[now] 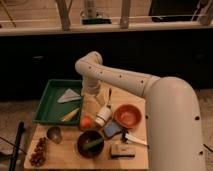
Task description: Place fork in paper cup
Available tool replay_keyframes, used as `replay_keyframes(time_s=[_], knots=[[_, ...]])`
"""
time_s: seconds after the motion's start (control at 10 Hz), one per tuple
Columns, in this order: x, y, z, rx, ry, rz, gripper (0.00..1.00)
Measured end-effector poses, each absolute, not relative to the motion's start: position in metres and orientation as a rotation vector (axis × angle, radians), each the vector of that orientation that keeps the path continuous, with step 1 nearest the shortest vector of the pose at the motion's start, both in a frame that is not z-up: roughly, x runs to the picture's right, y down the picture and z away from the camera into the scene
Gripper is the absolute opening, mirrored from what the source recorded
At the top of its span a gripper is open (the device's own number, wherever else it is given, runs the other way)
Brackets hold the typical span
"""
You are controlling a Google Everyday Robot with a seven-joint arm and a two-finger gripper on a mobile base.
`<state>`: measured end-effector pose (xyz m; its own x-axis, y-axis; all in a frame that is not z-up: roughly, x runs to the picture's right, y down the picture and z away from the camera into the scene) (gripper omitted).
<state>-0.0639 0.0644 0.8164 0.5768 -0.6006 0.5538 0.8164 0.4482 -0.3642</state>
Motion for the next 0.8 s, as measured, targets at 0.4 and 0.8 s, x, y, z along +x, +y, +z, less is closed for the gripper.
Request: replay_keyframes(time_s=[0.4, 0.8], knots=[[-0.0621, 0.064, 0.8198, -0.648, -0.393, -0.904, 0.8], [-0.0622, 0.0631, 0.8221, -0.65, -0.404, -0.908, 0.8]])
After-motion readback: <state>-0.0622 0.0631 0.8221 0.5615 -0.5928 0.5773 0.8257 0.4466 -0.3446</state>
